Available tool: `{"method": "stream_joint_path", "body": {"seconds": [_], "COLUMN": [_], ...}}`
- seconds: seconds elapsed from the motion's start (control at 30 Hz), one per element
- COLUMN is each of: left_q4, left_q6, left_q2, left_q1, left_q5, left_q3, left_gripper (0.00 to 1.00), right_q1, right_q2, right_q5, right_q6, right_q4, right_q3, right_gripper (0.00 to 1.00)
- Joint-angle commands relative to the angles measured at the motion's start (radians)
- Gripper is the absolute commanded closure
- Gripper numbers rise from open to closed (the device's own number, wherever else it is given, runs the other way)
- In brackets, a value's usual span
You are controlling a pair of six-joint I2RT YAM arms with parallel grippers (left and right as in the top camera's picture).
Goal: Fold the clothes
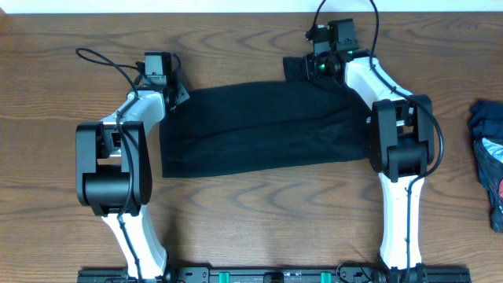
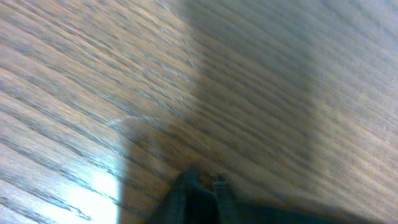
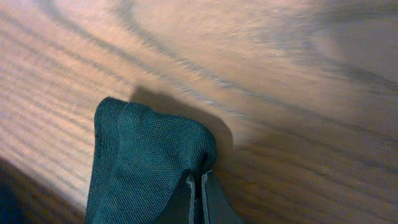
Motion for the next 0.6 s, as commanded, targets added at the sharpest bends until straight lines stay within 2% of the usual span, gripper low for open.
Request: {"method": "stream_joint_path", "body": {"seconds": [0.0,0.27,0.57], "left_q4": [-0.012,0.001,0.014], "left_q6": [-0.002,-0.002,-0.001], "left_q2": [0.025,0.024,-0.016], "left_q1": [0.000,0.000,0.000], "left_q5": [0.008,0.004,0.004], "left_q3": [0.014,0.015,0.041], "left_gripper": [0.94,0.94,0.94], "right_q1": [-0.050,-0.142,-0.143], "right_q2": [0.036,0.033,-0.017], "right_q5": [0.026,-0.089,-0.116], "right_q6": [0.068,0.073,0.053], "right_q4": [0.016,0.020,0.011], "right_q3": [-0.004,0.002,0.002], "right_gripper": [0.99,0.99,0.99]}}
